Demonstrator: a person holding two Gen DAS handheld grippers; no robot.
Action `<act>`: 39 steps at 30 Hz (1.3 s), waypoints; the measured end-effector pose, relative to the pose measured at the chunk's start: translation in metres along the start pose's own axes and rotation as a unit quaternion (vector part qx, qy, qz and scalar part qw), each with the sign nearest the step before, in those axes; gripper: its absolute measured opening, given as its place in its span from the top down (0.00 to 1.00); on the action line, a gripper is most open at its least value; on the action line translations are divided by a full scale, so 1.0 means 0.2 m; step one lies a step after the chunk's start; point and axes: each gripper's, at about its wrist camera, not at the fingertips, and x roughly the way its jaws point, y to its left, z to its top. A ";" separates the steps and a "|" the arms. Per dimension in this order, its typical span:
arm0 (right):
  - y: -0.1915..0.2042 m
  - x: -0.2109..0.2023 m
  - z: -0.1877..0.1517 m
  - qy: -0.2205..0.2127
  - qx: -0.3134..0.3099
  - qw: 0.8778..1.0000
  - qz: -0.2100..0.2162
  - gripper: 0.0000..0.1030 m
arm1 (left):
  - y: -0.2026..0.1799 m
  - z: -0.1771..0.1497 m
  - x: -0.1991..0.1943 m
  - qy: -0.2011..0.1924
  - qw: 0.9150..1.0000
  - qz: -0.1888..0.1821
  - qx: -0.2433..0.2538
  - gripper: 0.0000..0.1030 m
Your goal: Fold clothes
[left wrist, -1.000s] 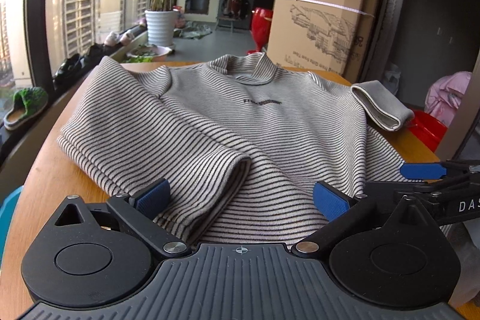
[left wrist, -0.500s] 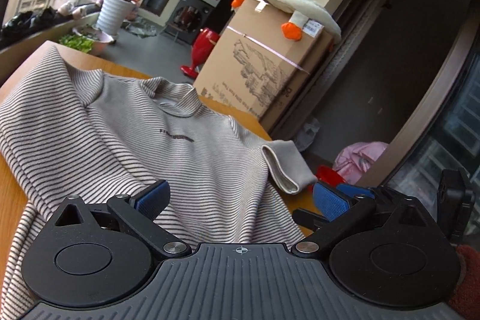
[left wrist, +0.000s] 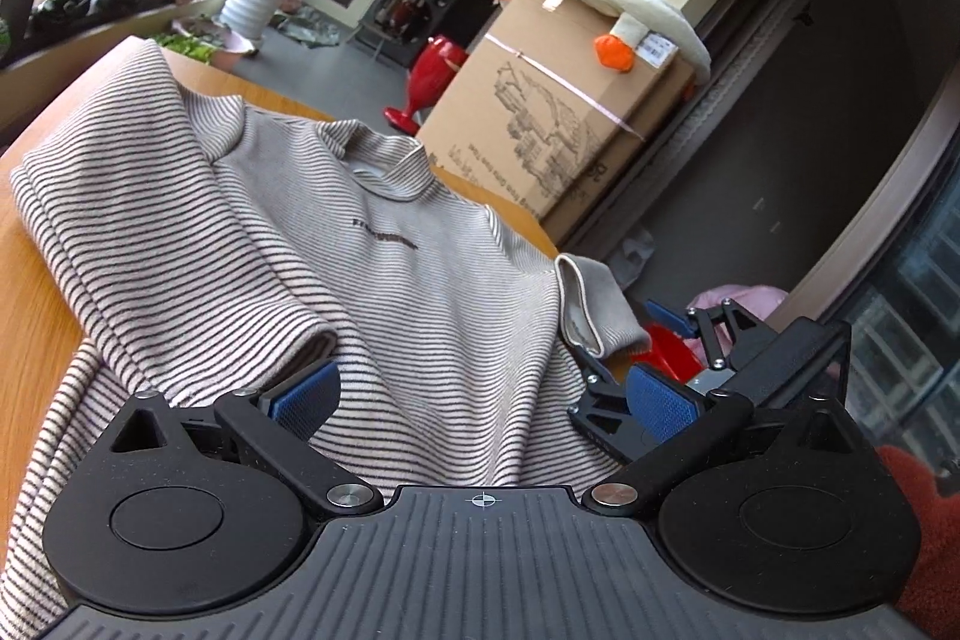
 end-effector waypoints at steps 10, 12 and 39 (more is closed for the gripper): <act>-0.25 0.09 0.15 0.005 0.031 0.999 -0.040 0.89 | 0.00 -0.01 -0.02 0.004 1.000 0.001 0.001 0.00; -0.46 0.08 0.21 0.007 0.094 0.995 -0.045 0.90 | 0.00 -0.01 -0.02 0.006 1.000 0.001 -0.005 0.00; -0.78 -0.08 0.91 -0.093 0.327 0.925 0.172 0.91 | 0.03 0.01 -0.02 0.011 1.000 -0.003 -0.028 0.00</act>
